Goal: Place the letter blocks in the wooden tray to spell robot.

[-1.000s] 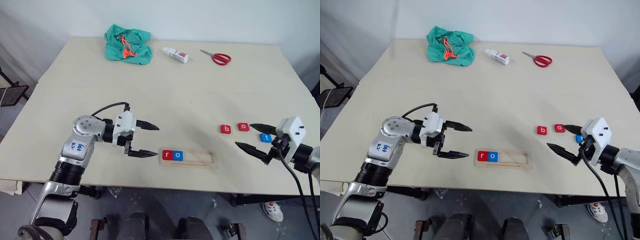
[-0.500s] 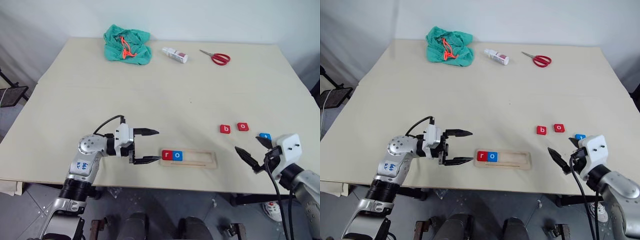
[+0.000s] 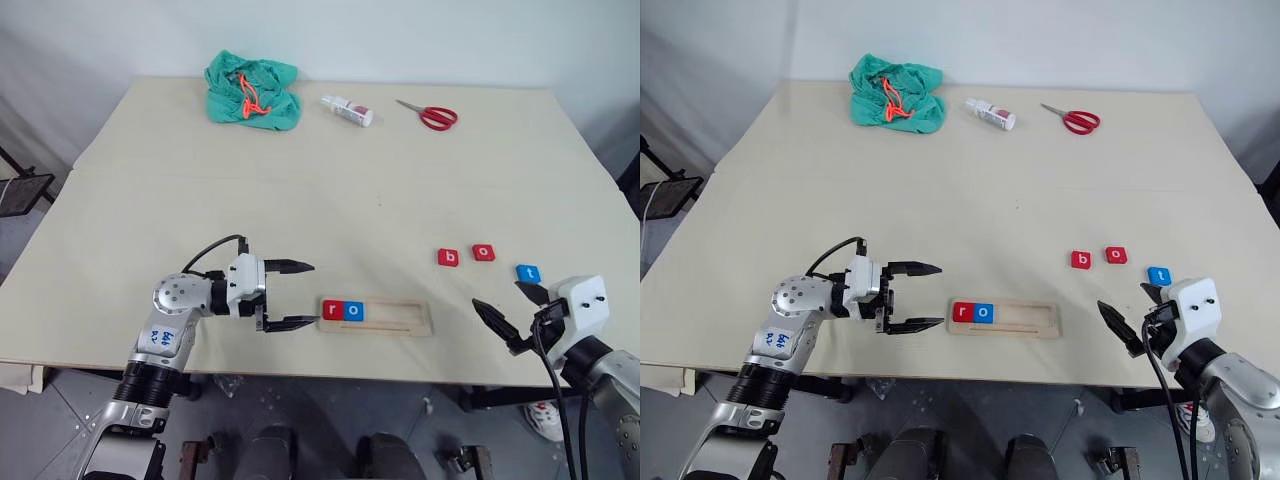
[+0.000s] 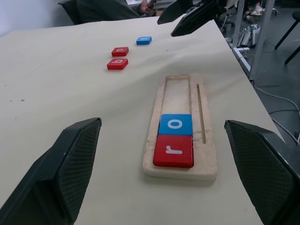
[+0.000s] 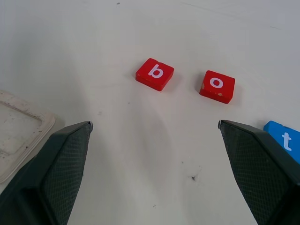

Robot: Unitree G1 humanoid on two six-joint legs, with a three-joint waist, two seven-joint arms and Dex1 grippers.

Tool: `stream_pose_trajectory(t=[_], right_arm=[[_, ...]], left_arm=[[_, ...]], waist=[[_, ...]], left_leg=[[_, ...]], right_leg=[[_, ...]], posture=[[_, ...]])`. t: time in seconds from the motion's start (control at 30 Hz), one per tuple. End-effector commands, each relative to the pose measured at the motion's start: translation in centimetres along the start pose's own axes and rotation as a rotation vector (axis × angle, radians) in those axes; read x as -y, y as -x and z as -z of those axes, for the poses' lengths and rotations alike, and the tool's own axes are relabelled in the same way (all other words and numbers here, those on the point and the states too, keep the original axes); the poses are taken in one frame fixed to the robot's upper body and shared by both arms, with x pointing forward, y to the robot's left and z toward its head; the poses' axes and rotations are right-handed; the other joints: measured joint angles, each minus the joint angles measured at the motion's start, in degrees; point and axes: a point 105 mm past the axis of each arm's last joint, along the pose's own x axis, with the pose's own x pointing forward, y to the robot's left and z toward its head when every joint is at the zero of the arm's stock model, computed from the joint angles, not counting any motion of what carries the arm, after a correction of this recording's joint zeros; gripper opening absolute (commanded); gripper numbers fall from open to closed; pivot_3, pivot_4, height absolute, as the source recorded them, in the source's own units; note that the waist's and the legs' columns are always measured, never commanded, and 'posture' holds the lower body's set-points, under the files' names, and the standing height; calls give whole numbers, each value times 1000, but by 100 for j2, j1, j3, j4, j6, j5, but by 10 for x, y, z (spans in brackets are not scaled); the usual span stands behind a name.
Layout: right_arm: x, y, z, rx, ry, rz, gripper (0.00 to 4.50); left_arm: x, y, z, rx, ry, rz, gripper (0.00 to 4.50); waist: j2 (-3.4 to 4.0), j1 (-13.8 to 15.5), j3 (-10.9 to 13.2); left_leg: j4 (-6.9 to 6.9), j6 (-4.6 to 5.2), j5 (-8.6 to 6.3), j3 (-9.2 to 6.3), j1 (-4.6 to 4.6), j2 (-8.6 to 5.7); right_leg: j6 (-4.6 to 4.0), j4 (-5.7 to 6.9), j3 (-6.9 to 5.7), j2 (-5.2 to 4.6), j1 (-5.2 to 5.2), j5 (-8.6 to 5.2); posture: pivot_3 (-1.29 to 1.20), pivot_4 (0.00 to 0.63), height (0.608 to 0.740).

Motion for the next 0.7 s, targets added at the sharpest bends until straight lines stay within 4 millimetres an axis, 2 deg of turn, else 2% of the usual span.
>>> stream_pose_trajectory(t=[0.03, 0.4, 0.7], right_arm=[[1, 3, -17, 45, 28, 13, 4500], [-1, -4, -21, 45, 15, 7, 4500], [0, -52, -41, 77, -115, 61, 4500]], left_arm=[[-3, 3, -6, 1, -41, -1, 4467], [-3, 7, -8, -1, -58, -24, 4467], [-3, 10, -11, 6, -69, -53, 4467]], waist=[[0, 0, 0], [0, 0, 0], [5, -53, 2]], left_leg=[[0, 0, 0, 0, 0, 0], [0, 0, 0, 0, 0, 0], [-4, 0, 0, 0, 2, 3]], right_leg=[[0, 0, 0, 0, 0, 0], [0, -1, 1, 0, 0, 0], [0, 0, 2, 1, -3, 0]], posture=[[0, 150, 740], [0, 150, 740], [0, 150, 740]])
